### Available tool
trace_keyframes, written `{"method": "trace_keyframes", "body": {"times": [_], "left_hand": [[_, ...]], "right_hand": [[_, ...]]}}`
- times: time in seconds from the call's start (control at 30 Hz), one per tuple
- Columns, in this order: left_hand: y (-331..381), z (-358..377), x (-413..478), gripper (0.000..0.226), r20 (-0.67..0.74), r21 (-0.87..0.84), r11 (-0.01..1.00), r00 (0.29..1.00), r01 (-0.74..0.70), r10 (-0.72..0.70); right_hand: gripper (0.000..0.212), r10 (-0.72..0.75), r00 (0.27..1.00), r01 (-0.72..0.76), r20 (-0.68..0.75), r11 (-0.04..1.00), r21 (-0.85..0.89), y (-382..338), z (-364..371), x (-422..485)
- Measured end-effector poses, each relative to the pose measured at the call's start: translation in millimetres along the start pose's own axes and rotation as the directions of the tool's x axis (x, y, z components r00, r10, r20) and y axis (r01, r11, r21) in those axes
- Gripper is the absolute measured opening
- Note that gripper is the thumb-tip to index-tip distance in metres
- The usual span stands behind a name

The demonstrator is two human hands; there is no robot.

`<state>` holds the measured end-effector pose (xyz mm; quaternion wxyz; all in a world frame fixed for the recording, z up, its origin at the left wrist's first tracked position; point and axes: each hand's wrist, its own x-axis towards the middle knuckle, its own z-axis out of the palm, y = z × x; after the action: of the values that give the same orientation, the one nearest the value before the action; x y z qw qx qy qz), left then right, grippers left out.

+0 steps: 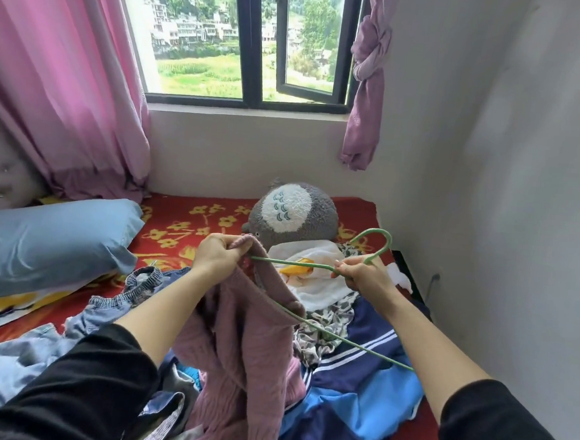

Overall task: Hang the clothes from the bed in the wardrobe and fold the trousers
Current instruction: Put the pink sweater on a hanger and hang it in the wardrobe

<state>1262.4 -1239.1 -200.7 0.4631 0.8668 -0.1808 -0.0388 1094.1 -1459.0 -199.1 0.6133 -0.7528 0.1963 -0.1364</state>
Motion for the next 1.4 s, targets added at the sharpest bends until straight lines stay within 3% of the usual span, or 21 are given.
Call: {"method": "trace_keyframes", "body": {"times": [0.1,0.2,0.3,0.4,0.43,0.5,0.53,0.6,0.67,0.77,0.9,1.0,1.07,1.13,1.3,1.4], "left_hand": [[14,11,-13,0.014,0.095,-0.064,0.995,0.992,-0.075,0.081],[29,25,-28,0.012,0.172,-0.222,0.974,0.982,-0.039,0.078],[35,30,-39,0.025,0.309,-0.269,0.963,0.946,-0.01,0.096],[30,19,-40,0.035,0.505,-0.296,0.955,0.852,0.018,0.14],[25,13,-37,0.048,0.554,-0.221,0.975,0.823,-0.002,0.127],[8,3,-29,0.07,0.564,0.215,0.957,0.825,-0.196,0.042],[-3,-1,-27,0.07,0.531,0.447,0.845,0.847,-0.293,0.013],[-21,-4,-27,0.045,0.46,0.64,0.67,0.886,-0.376,0.058],[-30,-3,-29,0.023,0.399,0.612,0.681,0.901,-0.401,0.171],[-28,2,-31,0.017,0.394,0.513,0.7,0.861,-0.497,0.322],[-19,15,-35,0.019,0.43,0.442,0.722,0.832,-0.533,0.351],[-13,29,-42,0.02,0.433,0.375,0.73,0.804,-0.572,0.408],[-9,32,-44,0.017,0.415,0.3,0.793,0.821,-0.53,0.391],[-8,27,-43,0.009,0.395,0.232,0.867,0.857,-0.441,0.33],[-18,6,-41,0.018,0.371,0.176,0.937,0.902,-0.301,0.22],[-23,-4,-40,0.009,0.377,0.139,0.958,0.908,-0.25,0.182]], "right_hand": [[0.028,-0.076,0.997,0.082,0.034,0.975,-0.205,-13,23,6],[0.028,-0.033,0.996,0.056,0.088,0.958,-0.281,-17,46,8],[0.016,-0.007,0.999,0.01,0.031,0.994,-0.106,-12,59,7],[0.011,-0.003,0.998,0.006,-0.061,0.998,0.059,-7,55,4],[0.012,0.003,0.997,0.004,-0.08,0.996,0.09,-4,53,3],[0.021,0.015,0.996,-0.004,-0.09,0.992,0.128,0,49,1],[0.026,0.019,0.996,-0.007,-0.087,0.99,0.139,1,47,0],[0.03,0.019,0.997,-0.006,-0.075,0.985,0.175,1,45,-2],[0.031,0.015,0.998,-0.001,-0.061,0.977,0.211,0,45,-3],[0.031,0.014,0.997,0.004,-0.075,0.974,0.227,-3,47,-2],[0.032,0.022,0.995,-0.002,-0.1,0.98,0.201,-2,59,-2],[0.014,-0.014,0.998,0.024,-0.058,0.986,0.167,-1,72,-8],[0.006,-0.054,0.998,0.055,-0.014,0.99,0.131,-1,76,-12],[0.012,-0.017,0.999,0.013,0.04,0.995,0.102,-4,71,-10],[0.018,0.204,0.975,-0.183,0.092,0.963,-0.197,18,30,1],[0.019,0.341,0.906,-0.232,0.252,0.896,-0.379,49,18,-4]]}}
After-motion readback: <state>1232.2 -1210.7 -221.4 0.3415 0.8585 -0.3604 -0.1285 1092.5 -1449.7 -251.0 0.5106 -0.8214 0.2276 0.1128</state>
